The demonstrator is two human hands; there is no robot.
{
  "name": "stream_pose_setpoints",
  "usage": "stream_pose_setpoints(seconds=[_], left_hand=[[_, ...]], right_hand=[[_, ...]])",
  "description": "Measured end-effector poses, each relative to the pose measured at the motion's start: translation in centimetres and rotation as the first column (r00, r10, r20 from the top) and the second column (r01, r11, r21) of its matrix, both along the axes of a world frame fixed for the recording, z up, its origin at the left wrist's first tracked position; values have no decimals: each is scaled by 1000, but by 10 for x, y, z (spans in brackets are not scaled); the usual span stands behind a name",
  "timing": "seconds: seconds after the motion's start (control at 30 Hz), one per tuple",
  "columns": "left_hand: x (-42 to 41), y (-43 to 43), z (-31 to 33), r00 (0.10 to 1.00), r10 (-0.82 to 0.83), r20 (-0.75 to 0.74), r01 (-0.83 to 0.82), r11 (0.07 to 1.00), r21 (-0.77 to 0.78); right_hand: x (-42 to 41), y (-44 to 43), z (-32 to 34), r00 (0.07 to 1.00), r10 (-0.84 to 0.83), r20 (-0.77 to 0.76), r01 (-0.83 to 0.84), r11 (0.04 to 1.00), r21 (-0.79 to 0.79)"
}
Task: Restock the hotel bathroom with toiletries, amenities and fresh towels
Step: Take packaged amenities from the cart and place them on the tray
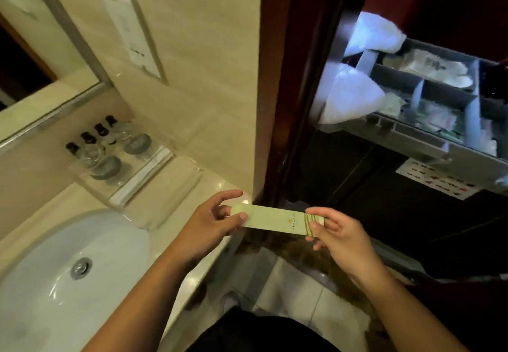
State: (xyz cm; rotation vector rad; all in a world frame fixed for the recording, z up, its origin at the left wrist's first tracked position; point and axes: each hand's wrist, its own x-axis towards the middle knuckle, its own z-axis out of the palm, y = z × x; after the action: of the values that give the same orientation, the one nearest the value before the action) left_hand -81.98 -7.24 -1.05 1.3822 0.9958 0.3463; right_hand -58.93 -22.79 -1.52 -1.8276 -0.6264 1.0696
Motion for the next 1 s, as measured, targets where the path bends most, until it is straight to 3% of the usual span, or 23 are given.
stream_pose_setpoints(seconds=[0.27,0.53,0.83,1.0], left_hand=[[-103,49,-10,983,183,-15,-183,983,6],[-167,59,-31,905,423,52,-419,905,-75],[-190,65,-47,747,663,54,-646,743,-175],[-188,77,-63,619,784,49,-751,609,-255]], right_hand=[[-84,86,-9,990,135,-48,-132,989,61],[-133,148,-19,967,232,-101,-224,971,84],[-161,206,-30,949,296,-111,-295,955,24],[-170,246,-43,939,302,-167,-306,952,-3]])
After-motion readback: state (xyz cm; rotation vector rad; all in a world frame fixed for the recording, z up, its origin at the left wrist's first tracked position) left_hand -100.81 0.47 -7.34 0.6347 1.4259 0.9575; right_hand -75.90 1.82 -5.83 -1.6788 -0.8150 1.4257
